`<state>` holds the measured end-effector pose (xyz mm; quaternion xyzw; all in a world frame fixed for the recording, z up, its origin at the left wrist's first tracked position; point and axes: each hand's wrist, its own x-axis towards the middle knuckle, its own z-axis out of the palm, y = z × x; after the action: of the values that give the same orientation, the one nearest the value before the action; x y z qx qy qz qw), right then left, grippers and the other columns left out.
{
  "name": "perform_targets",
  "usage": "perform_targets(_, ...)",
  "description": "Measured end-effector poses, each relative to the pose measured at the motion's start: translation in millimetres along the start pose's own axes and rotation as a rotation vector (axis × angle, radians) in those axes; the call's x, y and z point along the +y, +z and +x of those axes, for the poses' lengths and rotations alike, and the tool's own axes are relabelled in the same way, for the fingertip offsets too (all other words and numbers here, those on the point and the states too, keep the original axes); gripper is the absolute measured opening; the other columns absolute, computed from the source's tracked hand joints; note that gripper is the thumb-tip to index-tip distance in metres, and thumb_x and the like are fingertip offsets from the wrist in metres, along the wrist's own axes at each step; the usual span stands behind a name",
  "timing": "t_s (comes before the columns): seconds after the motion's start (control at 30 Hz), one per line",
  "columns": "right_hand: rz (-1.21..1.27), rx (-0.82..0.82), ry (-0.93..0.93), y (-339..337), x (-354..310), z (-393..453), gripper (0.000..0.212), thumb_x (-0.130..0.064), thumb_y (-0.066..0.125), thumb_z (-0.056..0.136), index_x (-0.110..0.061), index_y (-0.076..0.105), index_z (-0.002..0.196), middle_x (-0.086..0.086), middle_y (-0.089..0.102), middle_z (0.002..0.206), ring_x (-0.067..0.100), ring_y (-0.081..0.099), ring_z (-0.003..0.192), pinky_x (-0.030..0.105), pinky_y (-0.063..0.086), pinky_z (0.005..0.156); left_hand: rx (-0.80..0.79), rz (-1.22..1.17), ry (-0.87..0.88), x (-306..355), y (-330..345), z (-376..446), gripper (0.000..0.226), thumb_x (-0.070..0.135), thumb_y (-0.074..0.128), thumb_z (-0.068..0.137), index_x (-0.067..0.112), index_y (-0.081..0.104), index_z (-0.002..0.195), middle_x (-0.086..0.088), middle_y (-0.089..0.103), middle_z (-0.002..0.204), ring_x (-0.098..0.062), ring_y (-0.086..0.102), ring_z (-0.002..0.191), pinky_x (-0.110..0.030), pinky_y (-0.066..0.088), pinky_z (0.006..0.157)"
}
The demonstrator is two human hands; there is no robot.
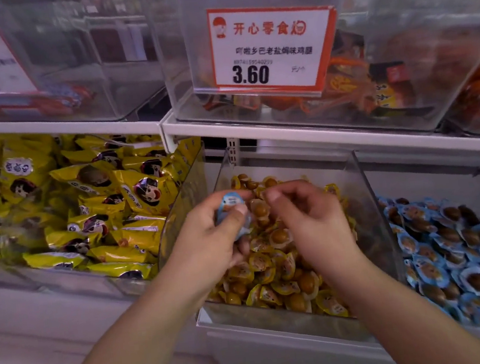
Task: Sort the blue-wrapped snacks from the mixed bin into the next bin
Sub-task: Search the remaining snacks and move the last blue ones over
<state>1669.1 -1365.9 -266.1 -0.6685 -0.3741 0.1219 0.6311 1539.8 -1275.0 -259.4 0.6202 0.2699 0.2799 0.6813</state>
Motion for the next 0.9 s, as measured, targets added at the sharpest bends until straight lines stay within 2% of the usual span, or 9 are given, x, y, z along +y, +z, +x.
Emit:
perform_targets(0.1, -0.245, -0.223, 0.094, 2, 19, 9, 0.019, -0.018, 0.056, 0.099, -0.028, 0.072, 0.102, 0.000, 0.076, 0.102, 0.018, 0.070, 0.093, 0.036, 0.057, 0.080, 0.091, 0.009, 0.043, 4, -17, -2, 0.022, 0.017, 0.051, 0.102, 0.030, 0.069, 0.105, 0.005, 0.066, 0.070, -0.010, 0.047, 0.046, -0.018, 0.036, 0.038)
perform_targets(0.23, -0.823, -0.776, -0.080, 22, 47, -3, 0.041, -0.035, 0.050, 0.100, -0.032, 0.050, 0.141, -0.006, 0.049, 0.144, 0.017, 0.050, 0.127, 0.030, 0.041, 0.106, 0.165, 0.012, 0.096, 4, -26, -7, 0.021, 0.018, 0.052, 0.102, 0.028, 0.070, 0.102, 0.001, 0.067, 0.075, -0.010, 0.045, 0.041, -0.020, 0.035, 0.039)
perform_targets(0.37, -0.861, -0.820, -0.016, 11, 45, 7, 0.028, -0.035, 0.055, 0.096, -0.037, 0.057, 0.123, -0.008, 0.058, 0.129, 0.015, 0.056, 0.117, 0.028, 0.047, 0.097, 0.195, -0.045, 0.066, 4, -31, -6, 0.021, 0.017, 0.052, 0.100, 0.027, 0.071, 0.099, 0.002, 0.068, 0.072, -0.010, 0.044, 0.040, -0.020, 0.035, 0.039)
perform_targets(0.43, -1.033, -0.861, 0.100, -7, 40, 14, 0.015, -0.038, 0.056, 0.089, -0.037, 0.058, 0.104, -0.007, 0.063, 0.112, 0.019, 0.060, 0.106, 0.033, 0.052, 0.089, 0.190, -0.038, 0.069, 3, -31, -4, 0.020, 0.017, 0.053, 0.100, 0.026, 0.071, 0.098, 0.002, 0.068, 0.071, -0.010, 0.045, 0.040, -0.020, 0.037, 0.039)
perform_targets(0.53, -1.268, -0.846, 0.147, -26, 33, 15, 0.022, -0.047, 0.048, 0.081, -0.028, 0.057, 0.089, -0.003, 0.064, 0.097, 0.023, 0.062, 0.093, 0.034, 0.053, 0.079, 0.179, -0.037, 0.079, 1, -32, -3, 0.021, 0.018, 0.054, 0.100, 0.027, 0.072, 0.095, 0.001, 0.068, 0.071, -0.011, 0.045, 0.041, -0.021, 0.037, 0.038)
perform_targets(0.67, -1.309, -0.707, 0.017, -19, 31, 11, 0.022, -0.039, 0.047, 0.092, -0.026, 0.065, 0.092, -0.002, 0.067, 0.094, 0.023, 0.065, 0.089, 0.029, 0.042, 0.058, 0.159, -0.015, 0.127, -3, -31, -4, 0.023, 0.016, 0.054, 0.100, 0.028, 0.072, 0.093, -0.004, 0.066, 0.074, -0.014, 0.045, 0.041, -0.022, 0.035, 0.038)
perform_targets(0.73, -1.215, -0.642, -0.062, -8, 36, 10, 0.020, -0.035, 0.048, 0.096, -0.028, 0.065, 0.100, -0.002, 0.067, 0.104, 0.024, 0.064, 0.097, 0.030, 0.044, 0.063, 0.155, 0.010, 0.144, -4, -30, -5, 0.023, 0.016, 0.054, 0.099, 0.029, 0.071, 0.093, -0.008, 0.065, 0.075, -0.014, 0.046, 0.041, -0.022, 0.035, 0.038)
perform_targets(0.8, -1.171, -0.667, -0.066, 4, 43, 10, 0.023, -0.031, 0.050, 0.097, -0.028, 0.065, 0.115, -0.002, 0.062, 0.120, 0.024, 0.058, 0.113, 0.033, 0.050, 0.084, 0.156, 0.030, 0.145, -4, -30, -5, 0.024, 0.016, 0.054, 0.099, 0.031, 0.071, 0.094, -0.013, 0.066, 0.079, -0.014, 0.047, 0.042, -0.022, 0.036, 0.038)
perform_targets(0.9, -1.274, -0.700, -0.095, 20, 55, 10, 0.026, -0.029, 0.052, 0.097, -0.023, 0.064, 0.119, 0.001, 0.054, 0.129, 0.027, 0.048, 0.121, 0.042, 0.048, 0.096, 0.149, 0.042, 0.149, -4, -31, -6, 0.025, 0.016, 0.053, 0.100, 0.033, 0.071, 0.094, -0.019, 0.066, 0.087, -0.015, 0.048, 0.042, -0.021, 0.035, 0.038)
